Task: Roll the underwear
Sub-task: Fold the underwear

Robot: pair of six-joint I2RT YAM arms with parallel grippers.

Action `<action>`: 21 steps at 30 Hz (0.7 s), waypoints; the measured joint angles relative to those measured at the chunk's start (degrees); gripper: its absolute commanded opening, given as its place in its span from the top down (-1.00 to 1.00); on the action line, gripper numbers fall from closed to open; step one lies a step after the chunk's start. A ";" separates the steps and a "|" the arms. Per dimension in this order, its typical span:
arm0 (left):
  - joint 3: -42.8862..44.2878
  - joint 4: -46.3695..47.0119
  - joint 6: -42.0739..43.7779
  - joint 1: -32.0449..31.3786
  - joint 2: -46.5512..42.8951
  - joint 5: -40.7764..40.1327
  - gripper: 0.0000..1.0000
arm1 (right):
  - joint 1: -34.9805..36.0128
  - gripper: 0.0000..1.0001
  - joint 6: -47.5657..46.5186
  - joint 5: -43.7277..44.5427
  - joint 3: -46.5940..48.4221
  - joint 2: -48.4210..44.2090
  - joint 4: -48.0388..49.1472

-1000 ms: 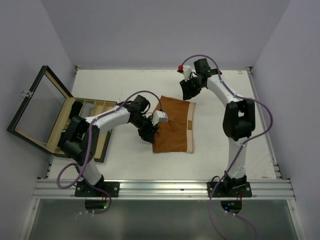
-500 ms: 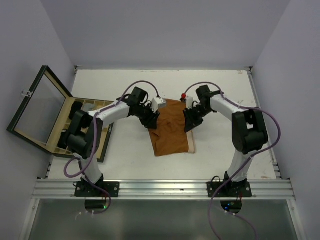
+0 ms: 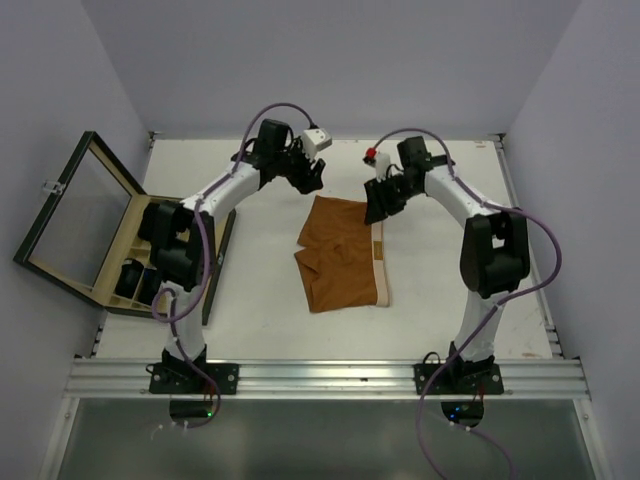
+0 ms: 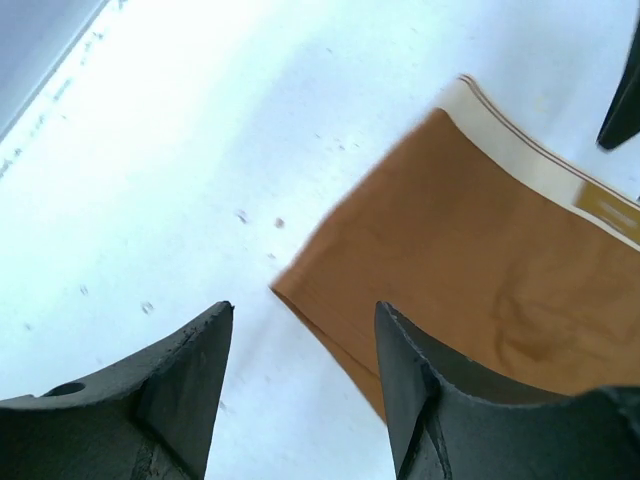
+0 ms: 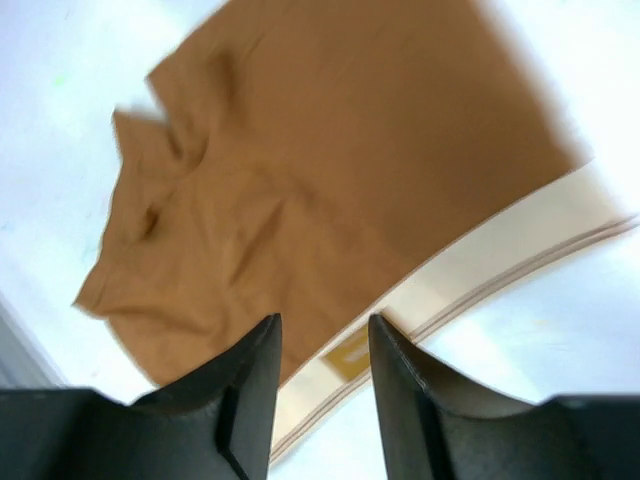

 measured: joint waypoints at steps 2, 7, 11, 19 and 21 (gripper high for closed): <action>4.55 1.22 0.48 0.09 4.63 -0.66 -0.25 | -0.46 0.03 -0.70 2.40 5.66 0.74 1.95; 7.37 3.34 1.07 0.04 12.74 -1.44 -0.25 | -1.07 -0.08 -3.65 8.98 14.88 6.71 6.43; 7.37 3.82 2.03 0.07 16.65 -1.31 -0.27 | -1.53 -0.19 -6.29 10.27 16.24 13.60 8.00; 8.07 4.61 3.58 0.20 18.03 1.66 -0.26 | -2.27 -0.13 -11.65 8.22 16.22 18.53 8.07; 8.35 4.63 3.63 0.31 18.03 2.19 -0.24 | -2.27 -0.08 -12.52 8.07 16.22 18.60 7.96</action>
